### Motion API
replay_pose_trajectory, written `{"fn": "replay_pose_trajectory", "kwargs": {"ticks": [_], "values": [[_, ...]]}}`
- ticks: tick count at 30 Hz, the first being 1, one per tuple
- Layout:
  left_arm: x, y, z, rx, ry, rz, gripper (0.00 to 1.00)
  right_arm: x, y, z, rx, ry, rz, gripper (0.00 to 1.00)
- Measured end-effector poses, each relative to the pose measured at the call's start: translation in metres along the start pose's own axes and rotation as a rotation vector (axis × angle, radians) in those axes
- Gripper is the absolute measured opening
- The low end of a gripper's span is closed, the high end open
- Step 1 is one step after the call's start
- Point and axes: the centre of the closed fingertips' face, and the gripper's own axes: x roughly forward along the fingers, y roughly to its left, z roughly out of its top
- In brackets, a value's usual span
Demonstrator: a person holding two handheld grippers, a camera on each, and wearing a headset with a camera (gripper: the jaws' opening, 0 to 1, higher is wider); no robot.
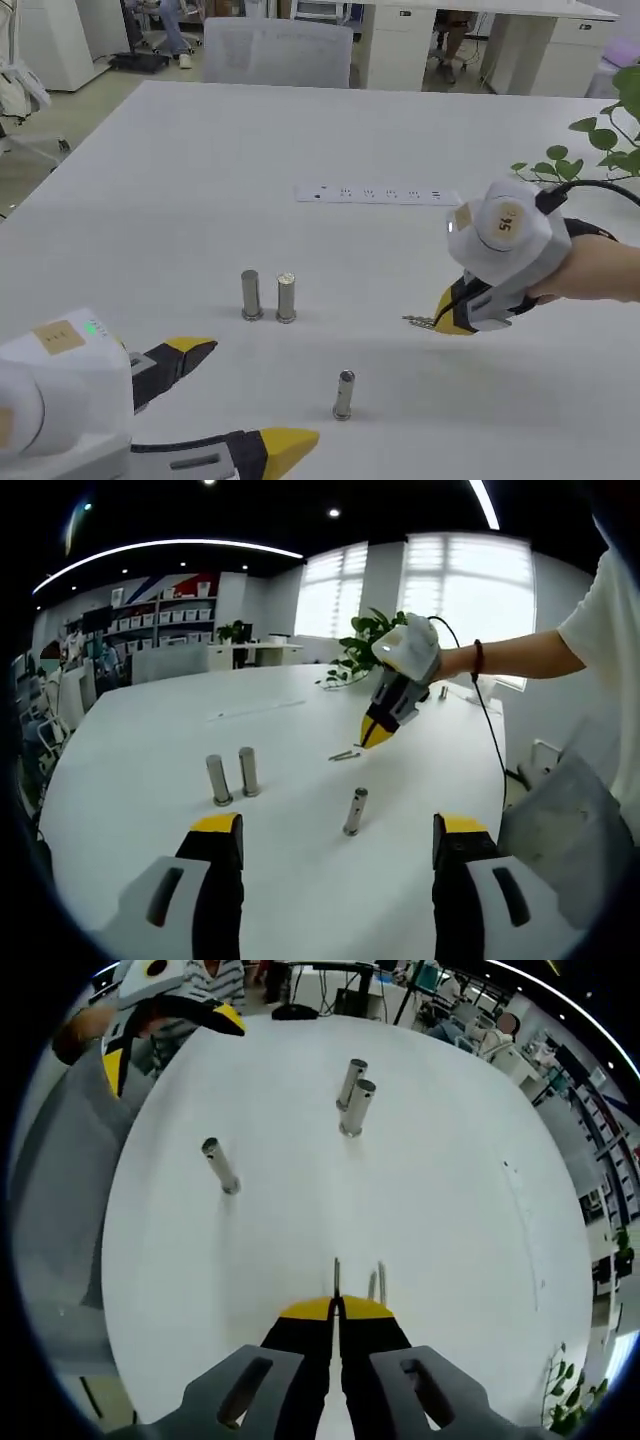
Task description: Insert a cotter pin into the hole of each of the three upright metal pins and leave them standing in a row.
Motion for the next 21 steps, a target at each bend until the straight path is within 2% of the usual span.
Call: {"fn": "replay_pose_trajectory", "kwargs": {"ticks": [13, 21], "values": [[0.008, -0.016, 0.004, -0.043, -0.004, -0.054, 0.62, -0.022, 0.031, 0.027, -0.082, -0.087, -0.009, 0.02], [0.015, -0.028, 0.003, -0.096, 0.004, -0.093, 0.53, -0.03, 0.054, 0.046, -0.135, -0.138, 0.009, 0.02]]}}
